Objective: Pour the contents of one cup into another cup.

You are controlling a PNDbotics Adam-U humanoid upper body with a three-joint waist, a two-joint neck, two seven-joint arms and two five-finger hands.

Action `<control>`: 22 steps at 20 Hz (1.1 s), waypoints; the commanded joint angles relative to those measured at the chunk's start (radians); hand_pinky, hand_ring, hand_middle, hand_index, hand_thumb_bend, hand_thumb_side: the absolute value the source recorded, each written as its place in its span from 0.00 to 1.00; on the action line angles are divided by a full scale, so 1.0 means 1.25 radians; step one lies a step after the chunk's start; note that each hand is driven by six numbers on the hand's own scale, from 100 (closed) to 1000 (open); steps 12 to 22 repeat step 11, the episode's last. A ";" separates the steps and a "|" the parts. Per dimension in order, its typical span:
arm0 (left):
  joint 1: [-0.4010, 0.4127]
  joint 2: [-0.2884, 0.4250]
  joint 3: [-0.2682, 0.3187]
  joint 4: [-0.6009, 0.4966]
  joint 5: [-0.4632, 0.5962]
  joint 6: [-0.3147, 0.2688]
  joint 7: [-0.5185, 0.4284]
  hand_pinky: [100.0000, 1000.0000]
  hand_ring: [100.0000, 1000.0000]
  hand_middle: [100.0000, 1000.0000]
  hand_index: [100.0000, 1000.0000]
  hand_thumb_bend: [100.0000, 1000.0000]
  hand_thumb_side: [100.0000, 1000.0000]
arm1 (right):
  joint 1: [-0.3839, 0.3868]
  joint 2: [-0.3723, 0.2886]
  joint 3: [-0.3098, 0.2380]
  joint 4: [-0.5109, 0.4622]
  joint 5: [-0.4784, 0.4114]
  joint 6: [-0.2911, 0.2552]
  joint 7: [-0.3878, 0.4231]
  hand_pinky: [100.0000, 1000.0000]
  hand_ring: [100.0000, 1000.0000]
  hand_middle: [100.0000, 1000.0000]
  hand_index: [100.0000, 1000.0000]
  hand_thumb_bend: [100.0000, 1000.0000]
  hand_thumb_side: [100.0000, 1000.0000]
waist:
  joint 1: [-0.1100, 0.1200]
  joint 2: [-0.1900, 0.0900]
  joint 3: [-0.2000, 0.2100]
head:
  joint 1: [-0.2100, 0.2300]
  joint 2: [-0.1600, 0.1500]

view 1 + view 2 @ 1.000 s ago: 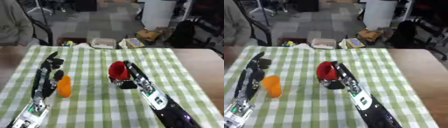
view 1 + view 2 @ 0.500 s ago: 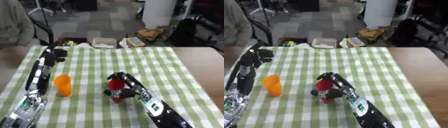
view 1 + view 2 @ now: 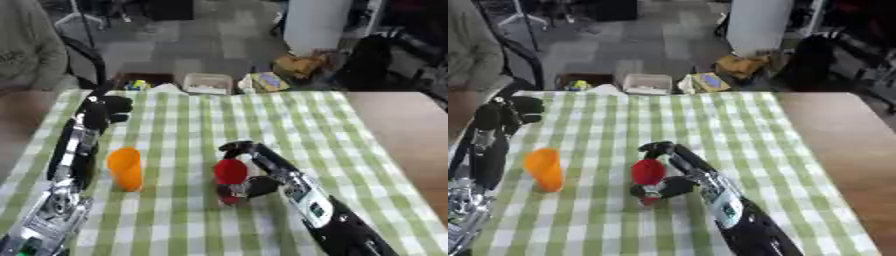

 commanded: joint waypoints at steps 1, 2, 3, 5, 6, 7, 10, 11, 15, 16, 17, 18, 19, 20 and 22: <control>-0.004 0.014 0.011 -0.023 0.001 -0.005 -0.012 0.74 0.72 0.64 0.93 0.86 1.00 | -0.015 -0.038 -0.026 -0.066 -0.032 0.018 -0.024 0.85 0.69 0.64 0.86 0.70 0.61 | 0.001 -0.011 -0.001 | 0.004 -0.002; -0.001 0.016 0.013 -0.027 0.000 -0.006 -0.016 0.74 0.72 0.64 0.93 0.85 1.00 | -0.011 -0.045 -0.034 -0.085 -0.046 0.026 -0.032 0.85 0.69 0.64 0.86 0.70 0.62 | 0.001 -0.011 -0.001 | 0.005 -0.002; 0.002 0.018 0.015 -0.030 0.000 -0.007 -0.020 0.74 0.72 0.64 0.93 0.86 1.00 | -0.005 -0.051 -0.042 -0.105 -0.062 0.034 -0.041 0.84 0.68 0.64 0.86 0.69 0.62 | 0.000 -0.010 -0.001 | 0.006 -0.003; 0.011 0.022 0.018 -0.039 -0.002 -0.010 -0.031 0.74 0.73 0.65 0.93 0.86 1.00 | 0.006 -0.061 -0.057 -0.147 -0.100 0.052 -0.064 0.83 0.67 0.64 0.86 0.69 0.63 | -0.001 -0.009 -0.001 | 0.007 -0.003; 0.016 0.024 0.020 -0.044 -0.002 -0.011 -0.036 0.74 0.73 0.66 0.93 0.85 1.00 | 0.012 -0.065 -0.063 -0.166 -0.119 0.060 -0.074 0.82 0.66 0.64 0.86 0.69 0.62 | -0.001 -0.008 -0.001 | 0.008 -0.002; 0.020 0.026 0.022 -0.048 -0.002 -0.012 -0.041 0.74 0.73 0.66 0.93 0.85 1.00 | 0.017 -0.069 -0.067 -0.184 -0.138 0.069 -0.084 0.82 0.66 0.64 0.86 0.69 0.62 | -0.001 -0.008 -0.001 | 0.008 -0.001; 0.041 0.033 0.028 -0.063 -0.002 -0.012 -0.062 0.74 0.75 0.68 0.93 0.83 1.00 | 0.035 -0.076 -0.076 -0.236 -0.202 0.095 -0.107 0.79 0.65 0.66 0.86 0.67 0.60 | -0.002 -0.009 0.001 | 0.011 -0.001; 0.048 0.036 0.031 -0.068 -0.002 -0.012 -0.072 0.74 0.75 0.68 0.92 0.83 1.00 | 0.041 -0.077 -0.077 -0.253 -0.219 0.103 -0.110 0.79 0.65 0.66 0.86 0.66 0.60 | -0.002 -0.009 0.002 | 0.012 0.000; 0.048 0.036 0.031 -0.068 -0.002 -0.012 -0.072 0.74 0.75 0.68 0.92 0.83 1.00 | 0.041 -0.077 -0.077 -0.253 -0.219 0.103 -0.110 0.79 0.65 0.66 0.86 0.66 0.60 | -0.002 -0.009 0.002 | 0.012 0.000; 0.048 0.036 0.031 -0.068 -0.002 -0.012 -0.072 0.74 0.75 0.68 0.92 0.83 1.00 | 0.041 -0.077 -0.077 -0.253 -0.219 0.103 -0.110 0.79 0.65 0.66 0.86 0.66 0.60 | -0.002 -0.009 0.002 | 0.012 0.000; 0.048 0.036 0.031 -0.068 -0.002 -0.012 -0.072 0.74 0.75 0.68 0.92 0.83 1.00 | 0.041 -0.077 -0.077 -0.253 -0.219 0.103 -0.110 0.79 0.65 0.66 0.86 0.66 0.60 | -0.002 -0.009 0.002 | 0.012 0.000; 0.048 0.036 0.031 -0.068 -0.002 -0.012 -0.072 0.74 0.75 0.68 0.92 0.83 1.00 | 0.041 -0.077 -0.077 -0.253 -0.219 0.103 -0.110 0.79 0.65 0.66 0.86 0.66 0.60 | -0.002 -0.009 0.002 | 0.012 0.000; 0.048 0.036 0.031 -0.068 -0.002 -0.012 -0.072 0.74 0.75 0.68 0.92 0.83 1.00 | 0.041 -0.077 -0.077 -0.253 -0.219 0.103 -0.110 0.79 0.65 0.66 0.86 0.66 0.60 | -0.002 -0.009 0.002 | 0.012 0.000; 0.048 0.036 0.031 -0.068 -0.002 -0.012 -0.072 0.74 0.75 0.68 0.92 0.83 1.00 | 0.041 -0.077 -0.077 -0.253 -0.219 0.103 -0.110 0.79 0.65 0.66 0.86 0.66 0.60 | -0.002 -0.009 0.002 | 0.012 0.000; 0.048 0.036 0.031 -0.068 -0.002 -0.012 -0.072 0.74 0.75 0.68 0.92 0.83 1.00 | 0.041 -0.077 -0.077 -0.253 -0.219 0.103 -0.110 0.79 0.65 0.66 0.86 0.66 0.60 | -0.002 -0.009 0.002 | 0.012 0.000</control>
